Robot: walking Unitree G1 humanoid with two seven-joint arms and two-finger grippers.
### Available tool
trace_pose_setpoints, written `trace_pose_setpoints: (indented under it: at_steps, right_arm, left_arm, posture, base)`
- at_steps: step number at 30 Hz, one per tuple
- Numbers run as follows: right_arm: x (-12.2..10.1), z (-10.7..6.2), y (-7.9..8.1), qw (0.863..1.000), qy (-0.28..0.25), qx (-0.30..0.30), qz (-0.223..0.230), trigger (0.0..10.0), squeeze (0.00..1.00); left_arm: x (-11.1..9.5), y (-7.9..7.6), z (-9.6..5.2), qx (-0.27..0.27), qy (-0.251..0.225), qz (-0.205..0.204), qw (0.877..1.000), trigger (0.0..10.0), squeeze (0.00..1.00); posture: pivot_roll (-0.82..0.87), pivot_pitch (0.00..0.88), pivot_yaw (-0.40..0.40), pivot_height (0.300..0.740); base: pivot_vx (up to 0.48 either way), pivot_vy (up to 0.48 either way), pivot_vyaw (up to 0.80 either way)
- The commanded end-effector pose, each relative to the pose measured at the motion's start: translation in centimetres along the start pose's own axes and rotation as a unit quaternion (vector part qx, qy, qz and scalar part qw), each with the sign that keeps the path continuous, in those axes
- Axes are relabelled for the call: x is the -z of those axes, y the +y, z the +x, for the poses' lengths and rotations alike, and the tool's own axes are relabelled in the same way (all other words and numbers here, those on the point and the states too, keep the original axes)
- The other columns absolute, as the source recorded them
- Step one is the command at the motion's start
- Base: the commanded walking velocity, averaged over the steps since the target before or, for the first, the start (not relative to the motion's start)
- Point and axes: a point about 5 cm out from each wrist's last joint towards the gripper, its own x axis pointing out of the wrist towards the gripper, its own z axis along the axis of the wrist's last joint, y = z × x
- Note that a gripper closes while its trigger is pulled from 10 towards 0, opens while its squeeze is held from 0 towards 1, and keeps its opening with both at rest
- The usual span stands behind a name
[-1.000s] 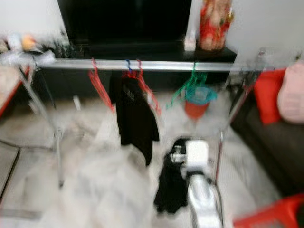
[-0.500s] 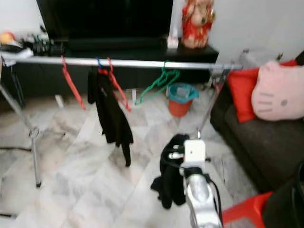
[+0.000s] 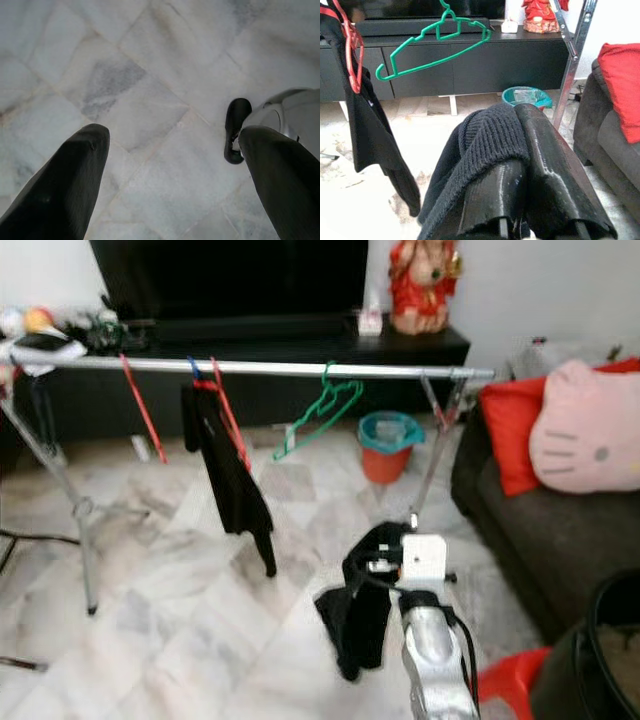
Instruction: Hang hanger
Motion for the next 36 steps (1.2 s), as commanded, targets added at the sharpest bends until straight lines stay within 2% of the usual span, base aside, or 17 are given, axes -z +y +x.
trace_pose_setpoints:
  at_steps: [1, 5, 8, 15, 20, 30, 36]
  right_arm:
    - [-0.3, 0.2, -0.1, 1.0, -0.004, 0.0, 0.004, 10.0, 0.0]
    - [0.6, 0.1, -2.1, 1.0, 0.011, 0.024, -0.01, 10.0, 0.0]
    - [0.3, 0.0, -3.0, 0.999, 0.003, 0.037, -0.012, 10.0, 0.0]
    - [-0.2, 0.0, -3.1, 0.999, -0.008, 0.037, -0.015, 10.0, 0.0]
    - [-0.1, 0.2, -2.4, 1.0, -0.01, 0.02, -0.02, 10.0, 0.0]
    - [0.8, 0.1, -2.6, 1.0, 0.013, 0.015, -0.019, 10.0, 0.0]
    - [1.5, -0.3, -2.8, 0.999, 0.029, -0.012, -0.033, 10.0, 0.0]
  left_arm:
    - [0.3, 0.0, -0.1, 0.001, 0.008, 0.0, 1.0, 10.0, 0.0]
    - [0.2, 0.0, 0.0, 0.001, 0.006, -0.003, 1.0, 10.0, 0.0]
    - [0.2, 0.0, 0.0, 0.001, 0.005, -0.005, 1.0, 10.0, 0.0]
    - [0.1, 0.0, 0.0, -0.001, 0.005, -0.007, 1.0, 10.0, 0.0]
    - [0.1, 0.1, 0.0, -0.001, 0.004, -0.006, 1.0, 10.0, 0.0]
    - [0.2, 0.1, -0.1, -0.001, 0.006, -0.003, 1.0, 10.0, 0.0]
    - [0.3, 0.1, -0.1, 0.0, 0.006, -0.001, 1.0, 10.0, 0.0]
  posture:
    - [-0.02, 0.0, -0.003, 0.74]
    - [-0.02, 0.0, 0.0, 0.74]
    - [-0.02, 0.0, -0.001, 0.74]
    - [-0.01, 0.0, -0.002, 0.74]
    - [-0.02, 0.0, 0.0, 0.74]
    - [-0.02, 0.0, 0.0, 0.74]
    - [-0.03, 0.0, 0.0, 0.74]
  base:
    - [0.0, 0.0, 0.0]
    - [0.242, 0.0, 0.0]
    - [0.242, 0.0, 0.0]
    - [0.25, 0.0, 0.0]
    - [0.295, 0.0, 0.0]
    - [0.307, 0.0, 0.0]
    - [0.306, 0.0, 0.0]
